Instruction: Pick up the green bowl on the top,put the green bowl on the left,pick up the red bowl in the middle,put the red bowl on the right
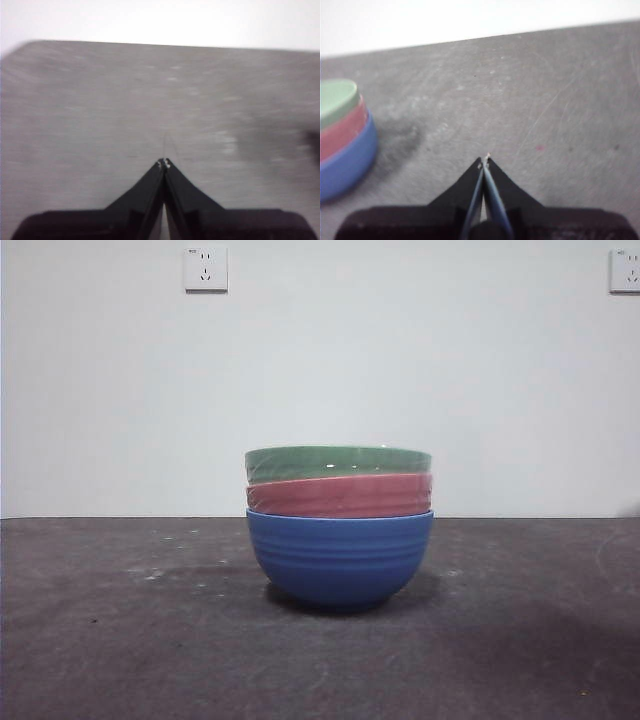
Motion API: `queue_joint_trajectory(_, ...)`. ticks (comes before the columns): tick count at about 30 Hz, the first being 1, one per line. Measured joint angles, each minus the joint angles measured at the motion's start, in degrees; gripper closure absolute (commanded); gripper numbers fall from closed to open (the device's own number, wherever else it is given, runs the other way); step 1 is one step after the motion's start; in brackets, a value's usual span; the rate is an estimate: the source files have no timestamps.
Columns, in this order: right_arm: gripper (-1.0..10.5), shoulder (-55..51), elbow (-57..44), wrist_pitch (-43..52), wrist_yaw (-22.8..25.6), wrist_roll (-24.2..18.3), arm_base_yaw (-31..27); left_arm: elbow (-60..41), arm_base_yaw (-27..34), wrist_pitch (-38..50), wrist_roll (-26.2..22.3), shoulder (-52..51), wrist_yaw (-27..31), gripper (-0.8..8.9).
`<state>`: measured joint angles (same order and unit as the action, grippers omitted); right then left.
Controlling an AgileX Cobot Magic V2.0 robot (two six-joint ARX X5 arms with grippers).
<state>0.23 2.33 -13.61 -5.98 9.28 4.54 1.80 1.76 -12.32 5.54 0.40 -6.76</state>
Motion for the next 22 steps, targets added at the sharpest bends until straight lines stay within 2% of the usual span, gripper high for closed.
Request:
queue_joint_trajectory(5,9.4,0.0,0.0,0.0,0.0,15.6,0.0,0.0,0.0,0.5,12.0,0.0,-12.1,8.17)
queue_joint_trajectory(7,9.5,0.0,0.0,0.0,0.0,19.4,0.0,0.0,0.0,0.7,15.1,0.0,-15.2,8.18)
queue_joint_trajectory(13,9.6,0.2,0.3,-0.3,-0.1,22.9,0.0,0.2,0.0,0.6,18.9,0.0,-17.4,8.20)
queue_joint_trajectory(22,9.6,8.0,10.5,-1.4,-0.1,23.2,0.0,10.9,0.0,-1.1,19.7,6.3,-15.8,8.20)
